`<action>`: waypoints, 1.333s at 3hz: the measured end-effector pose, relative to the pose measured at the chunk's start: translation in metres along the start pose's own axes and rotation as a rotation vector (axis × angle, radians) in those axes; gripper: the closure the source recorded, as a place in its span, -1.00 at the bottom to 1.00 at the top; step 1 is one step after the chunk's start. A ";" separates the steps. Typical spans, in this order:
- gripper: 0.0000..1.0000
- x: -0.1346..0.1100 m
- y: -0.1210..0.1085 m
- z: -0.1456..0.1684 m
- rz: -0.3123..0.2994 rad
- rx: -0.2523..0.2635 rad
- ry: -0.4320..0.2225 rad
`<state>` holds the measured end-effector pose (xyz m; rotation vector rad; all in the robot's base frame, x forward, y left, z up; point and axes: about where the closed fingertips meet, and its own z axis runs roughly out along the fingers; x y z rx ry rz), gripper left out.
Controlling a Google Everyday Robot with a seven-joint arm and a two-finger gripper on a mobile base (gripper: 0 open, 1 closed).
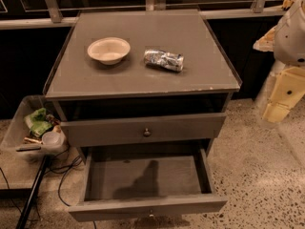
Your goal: Close middle drawer
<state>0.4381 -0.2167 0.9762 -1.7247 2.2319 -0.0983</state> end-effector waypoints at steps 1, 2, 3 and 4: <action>-1.00 0.000 0.000 0.000 0.000 0.000 0.000; -1.00 0.002 0.007 0.007 0.003 0.004 -0.026; -1.00 0.007 0.023 0.029 0.025 -0.018 -0.061; -0.72 0.014 0.042 0.052 0.045 -0.054 -0.090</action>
Offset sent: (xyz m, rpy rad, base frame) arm -0.0126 0.0017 -0.0288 0.0621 -0.0057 0.0079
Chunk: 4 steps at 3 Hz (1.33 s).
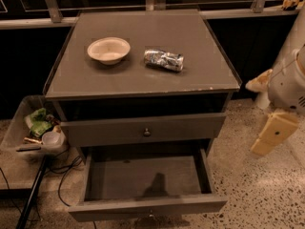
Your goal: Close middle drawer
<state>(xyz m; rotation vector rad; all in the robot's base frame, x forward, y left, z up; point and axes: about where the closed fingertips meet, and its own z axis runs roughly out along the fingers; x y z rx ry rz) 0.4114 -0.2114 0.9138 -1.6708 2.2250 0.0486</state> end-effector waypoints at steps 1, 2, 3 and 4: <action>-0.25 0.008 0.018 0.028 -0.007 -0.017 -0.013; 0.22 0.021 0.033 0.059 -0.002 0.015 -0.034; 0.68 0.023 0.033 0.093 0.022 0.033 -0.061; 1.00 0.023 0.031 0.099 0.026 0.047 -0.067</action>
Offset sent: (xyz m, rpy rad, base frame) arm -0.0210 -0.0001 -0.1163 0.0525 -0.1132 -0.0344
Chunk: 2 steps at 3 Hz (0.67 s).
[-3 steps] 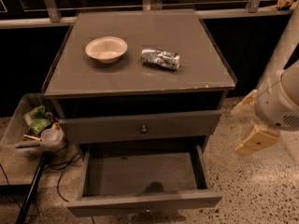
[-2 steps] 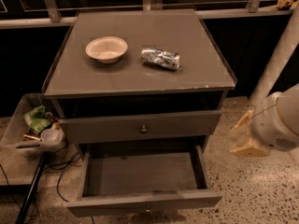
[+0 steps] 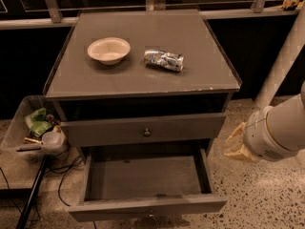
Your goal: Close middle drawer
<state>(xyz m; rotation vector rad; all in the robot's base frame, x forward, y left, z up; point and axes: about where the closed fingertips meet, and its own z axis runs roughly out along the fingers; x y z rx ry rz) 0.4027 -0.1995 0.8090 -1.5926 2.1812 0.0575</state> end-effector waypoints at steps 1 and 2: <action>1.00 -0.001 0.009 0.008 0.010 0.001 -0.029; 1.00 -0.002 0.025 0.040 0.057 -0.011 -0.114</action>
Offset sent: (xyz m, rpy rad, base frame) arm -0.0050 0.0420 -0.0821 0.2870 -0.0491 -0.0762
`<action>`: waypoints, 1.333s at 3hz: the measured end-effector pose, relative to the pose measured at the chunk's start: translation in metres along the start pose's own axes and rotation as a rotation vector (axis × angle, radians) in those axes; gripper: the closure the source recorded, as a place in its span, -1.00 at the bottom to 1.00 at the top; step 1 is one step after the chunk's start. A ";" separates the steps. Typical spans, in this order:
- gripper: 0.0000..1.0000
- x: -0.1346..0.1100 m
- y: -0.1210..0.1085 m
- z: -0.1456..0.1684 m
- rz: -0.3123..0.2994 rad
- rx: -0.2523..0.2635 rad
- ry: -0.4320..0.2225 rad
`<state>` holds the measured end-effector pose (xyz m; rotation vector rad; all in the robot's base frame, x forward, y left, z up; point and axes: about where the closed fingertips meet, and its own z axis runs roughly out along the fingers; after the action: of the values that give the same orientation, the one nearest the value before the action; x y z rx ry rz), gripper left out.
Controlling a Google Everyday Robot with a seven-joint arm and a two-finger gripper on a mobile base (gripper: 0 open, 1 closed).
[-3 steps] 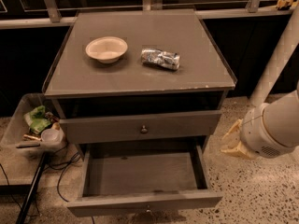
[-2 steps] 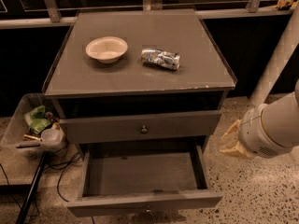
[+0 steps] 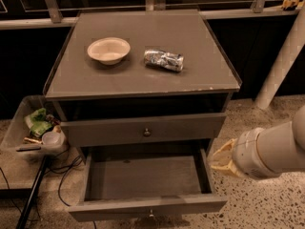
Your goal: Close middle drawer
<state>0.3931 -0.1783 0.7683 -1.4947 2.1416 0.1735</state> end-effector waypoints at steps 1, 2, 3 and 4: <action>1.00 0.003 0.010 0.035 0.058 0.023 -0.138; 1.00 0.028 0.033 0.092 0.078 0.017 -0.177; 1.00 0.027 0.034 0.092 0.074 0.016 -0.176; 1.00 0.039 0.058 0.120 0.070 -0.044 -0.139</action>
Offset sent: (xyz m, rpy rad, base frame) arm 0.0024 0.0314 -0.1080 0.2727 -0.1027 -0.0628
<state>0.3713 -0.1423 0.6363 -1.3899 2.0925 0.3419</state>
